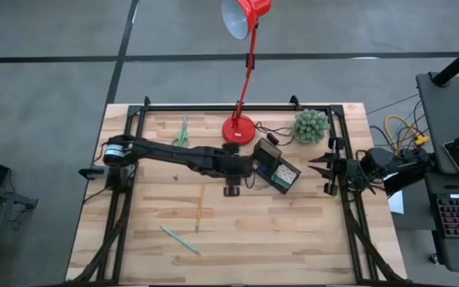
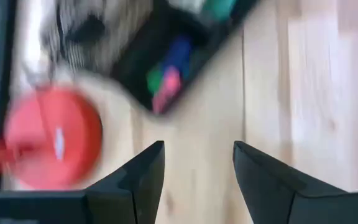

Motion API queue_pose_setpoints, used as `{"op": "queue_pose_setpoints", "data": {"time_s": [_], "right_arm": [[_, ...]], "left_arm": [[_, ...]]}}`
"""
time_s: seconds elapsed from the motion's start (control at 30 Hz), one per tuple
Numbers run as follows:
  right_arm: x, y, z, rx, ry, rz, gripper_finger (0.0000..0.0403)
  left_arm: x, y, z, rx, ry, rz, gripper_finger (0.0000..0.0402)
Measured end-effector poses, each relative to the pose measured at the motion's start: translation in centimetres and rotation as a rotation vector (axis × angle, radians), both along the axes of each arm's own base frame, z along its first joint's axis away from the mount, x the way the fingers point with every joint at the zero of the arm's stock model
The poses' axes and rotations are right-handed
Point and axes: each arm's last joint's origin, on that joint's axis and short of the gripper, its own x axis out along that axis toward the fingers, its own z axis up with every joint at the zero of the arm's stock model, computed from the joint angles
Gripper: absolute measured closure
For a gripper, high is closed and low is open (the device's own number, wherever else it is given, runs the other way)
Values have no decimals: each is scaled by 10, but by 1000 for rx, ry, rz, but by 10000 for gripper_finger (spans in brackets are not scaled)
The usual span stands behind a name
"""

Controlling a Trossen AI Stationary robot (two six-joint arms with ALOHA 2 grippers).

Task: Pick and place office supplies into organizer
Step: Put the binder clip into the desk organizer

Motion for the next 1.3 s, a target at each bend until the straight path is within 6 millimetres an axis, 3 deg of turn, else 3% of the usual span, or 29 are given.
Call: {"op": "queue_pose_setpoints", "data": {"time_s": [0.37,0.63,0.77,1.0,1.17,1.3], "right_arm": [[0,0,0,3,0,1,346],[0,0,0,3,0,1,346],[0,0,0,29,-1,5,346],[0,0,0,37,-1,7,346],[0,0,0,37,-1,7,346],[0,0,0,37,-1,7,346]], "left_arm": [[-49,-29,-5,-96,312,339,226],[-65,-56,-11,32,343,312,226],[-84,-44,-8,3,314,428,226],[-137,-9,-12,-160,232,876,226],[-174,3,-29,-305,244,1182,226],[-186,9,-40,-405,252,1218,226]]}}
